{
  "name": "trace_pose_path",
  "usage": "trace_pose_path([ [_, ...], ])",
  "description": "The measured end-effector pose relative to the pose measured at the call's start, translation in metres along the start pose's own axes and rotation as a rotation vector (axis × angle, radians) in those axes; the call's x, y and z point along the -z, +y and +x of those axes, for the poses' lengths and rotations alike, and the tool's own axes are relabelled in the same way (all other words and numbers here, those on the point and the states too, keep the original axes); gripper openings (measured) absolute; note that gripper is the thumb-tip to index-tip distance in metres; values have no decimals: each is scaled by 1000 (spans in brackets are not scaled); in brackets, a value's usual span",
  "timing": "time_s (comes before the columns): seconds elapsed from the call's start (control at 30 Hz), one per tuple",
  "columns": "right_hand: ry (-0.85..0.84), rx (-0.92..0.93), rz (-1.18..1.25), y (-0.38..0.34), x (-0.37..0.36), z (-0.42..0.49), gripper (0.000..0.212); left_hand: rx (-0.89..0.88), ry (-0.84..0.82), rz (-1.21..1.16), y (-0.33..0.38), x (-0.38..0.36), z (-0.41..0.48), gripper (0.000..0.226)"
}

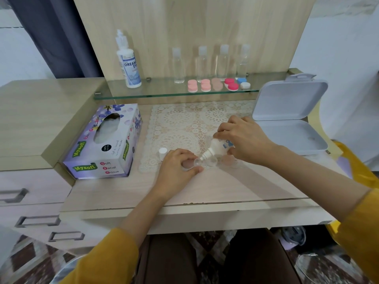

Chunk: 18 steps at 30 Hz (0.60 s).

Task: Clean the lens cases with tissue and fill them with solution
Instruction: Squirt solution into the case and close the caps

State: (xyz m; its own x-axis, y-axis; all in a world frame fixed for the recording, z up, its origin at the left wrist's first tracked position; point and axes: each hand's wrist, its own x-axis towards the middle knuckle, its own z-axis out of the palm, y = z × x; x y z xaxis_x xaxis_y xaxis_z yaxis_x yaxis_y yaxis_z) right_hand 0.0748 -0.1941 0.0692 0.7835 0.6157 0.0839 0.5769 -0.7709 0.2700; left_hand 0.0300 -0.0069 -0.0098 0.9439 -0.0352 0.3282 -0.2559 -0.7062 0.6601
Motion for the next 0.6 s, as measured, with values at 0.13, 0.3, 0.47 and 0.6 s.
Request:
trace_pose_path([
  [0.13, -8, -3, -2, -1, 2, 1, 51, 2, 0, -12, 1, 0, -1, 27],
  [0.3, -5, 4, -7, -2, 4, 1, 50, 8, -1, -13, 1, 0, -1, 28],
  [0.47, -7, -6, -2, -3, 4, 1, 49, 18, 1, -13, 1, 0, -1, 29],
  [0.6, -6, -10, -9, -2, 5, 1, 48, 22, -5, -18, 1, 1, -1, 29],
])
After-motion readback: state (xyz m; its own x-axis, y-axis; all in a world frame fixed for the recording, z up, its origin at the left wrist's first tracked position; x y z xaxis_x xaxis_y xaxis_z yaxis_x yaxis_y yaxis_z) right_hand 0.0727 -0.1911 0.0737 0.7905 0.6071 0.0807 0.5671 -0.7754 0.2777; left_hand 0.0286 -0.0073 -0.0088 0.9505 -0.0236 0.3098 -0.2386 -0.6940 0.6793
